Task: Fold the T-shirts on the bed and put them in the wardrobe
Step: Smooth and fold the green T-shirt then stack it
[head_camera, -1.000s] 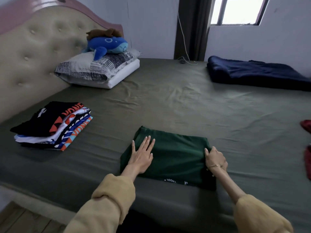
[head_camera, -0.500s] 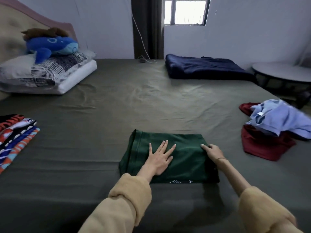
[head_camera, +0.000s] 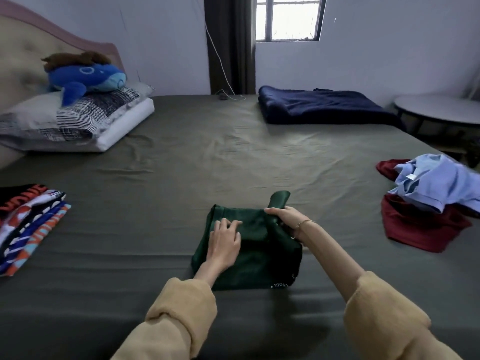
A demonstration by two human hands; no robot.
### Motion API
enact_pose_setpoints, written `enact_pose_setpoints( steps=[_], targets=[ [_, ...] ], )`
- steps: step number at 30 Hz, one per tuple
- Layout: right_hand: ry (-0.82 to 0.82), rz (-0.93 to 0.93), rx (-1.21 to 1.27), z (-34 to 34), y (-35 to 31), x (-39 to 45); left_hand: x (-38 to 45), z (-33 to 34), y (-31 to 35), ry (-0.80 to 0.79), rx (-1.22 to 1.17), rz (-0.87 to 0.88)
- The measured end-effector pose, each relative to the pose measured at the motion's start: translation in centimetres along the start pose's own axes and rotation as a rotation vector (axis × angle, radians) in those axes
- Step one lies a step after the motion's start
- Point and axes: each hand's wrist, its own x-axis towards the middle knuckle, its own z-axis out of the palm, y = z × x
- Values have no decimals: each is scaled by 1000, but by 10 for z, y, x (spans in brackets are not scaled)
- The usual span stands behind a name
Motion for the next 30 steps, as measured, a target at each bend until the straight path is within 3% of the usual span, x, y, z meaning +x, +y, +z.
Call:
enact_pose_setpoints(
  steps=[4,8,11,15,17,20,22,25,30],
  targets=[
    [-37,24,-81,55,-7,3,11,-22,-33,-34,-593,-320],
    [-130,72,-52,100,2,7,12,-41,-51,-203,-905,-545],
    [-215,91,-33,117,14,10,8,-50,-52,-312,-1023,-619],
    [-247,29,-75,113,24,9,11,-45,-54,-253,-840,-576],
    [-98,-58,-126,101,27,15,13,-38,-60,-182,-639,-508],
    [289,-233,-409,74,30,27,13,-33,-57,-117,-508,-533],
    [406,-203,-560,54,33,35,14,-32,-52,-69,-438,-565],
    [341,38,-484,40,37,51,17,-31,-47,-39,-433,-570],
    [119,128,-114,39,31,50,26,-35,-43,-181,-791,-663]
  ],
)
